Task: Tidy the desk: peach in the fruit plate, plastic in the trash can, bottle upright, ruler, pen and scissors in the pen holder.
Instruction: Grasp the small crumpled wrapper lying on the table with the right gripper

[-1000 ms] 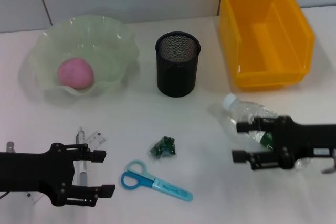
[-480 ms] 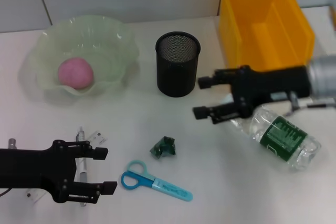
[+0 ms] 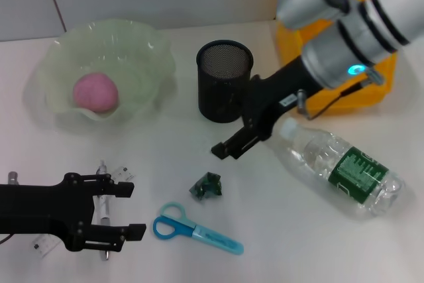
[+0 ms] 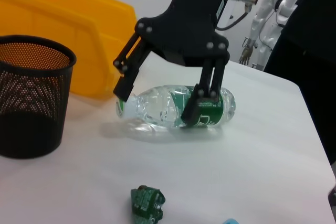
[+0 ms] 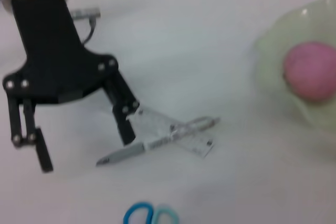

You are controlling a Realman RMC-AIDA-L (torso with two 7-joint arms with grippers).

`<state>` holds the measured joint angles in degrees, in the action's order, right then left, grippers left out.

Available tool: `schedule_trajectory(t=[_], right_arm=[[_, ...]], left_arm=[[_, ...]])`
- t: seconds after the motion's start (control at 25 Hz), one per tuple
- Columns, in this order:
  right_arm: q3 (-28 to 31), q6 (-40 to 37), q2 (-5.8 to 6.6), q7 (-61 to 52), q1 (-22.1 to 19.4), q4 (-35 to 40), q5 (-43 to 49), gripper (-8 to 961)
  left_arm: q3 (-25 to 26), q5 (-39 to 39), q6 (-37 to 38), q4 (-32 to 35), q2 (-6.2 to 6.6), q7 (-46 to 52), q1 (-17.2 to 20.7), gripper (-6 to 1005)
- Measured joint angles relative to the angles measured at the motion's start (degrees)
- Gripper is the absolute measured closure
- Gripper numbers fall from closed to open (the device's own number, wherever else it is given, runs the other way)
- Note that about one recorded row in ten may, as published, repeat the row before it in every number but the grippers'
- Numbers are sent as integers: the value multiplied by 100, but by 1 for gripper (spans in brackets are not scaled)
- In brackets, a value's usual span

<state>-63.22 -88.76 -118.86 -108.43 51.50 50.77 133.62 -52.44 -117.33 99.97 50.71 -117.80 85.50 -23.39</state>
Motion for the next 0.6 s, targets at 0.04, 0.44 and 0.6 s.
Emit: schedule_trajectory(t=[0.04,0.44,0.6], right_arm=[[0,0,0,0,0,0,0,223],[-1168,568,-44,-258,272,-347,35,226],[-1438,797,-68,-258,284,-584,-28,228]], left_arm=[[0,0,0,0,0,0,0,187],[6,0,-2,-2,-13,1,-30,187],[6,0,-4,-9,-15,4,-43,186]])
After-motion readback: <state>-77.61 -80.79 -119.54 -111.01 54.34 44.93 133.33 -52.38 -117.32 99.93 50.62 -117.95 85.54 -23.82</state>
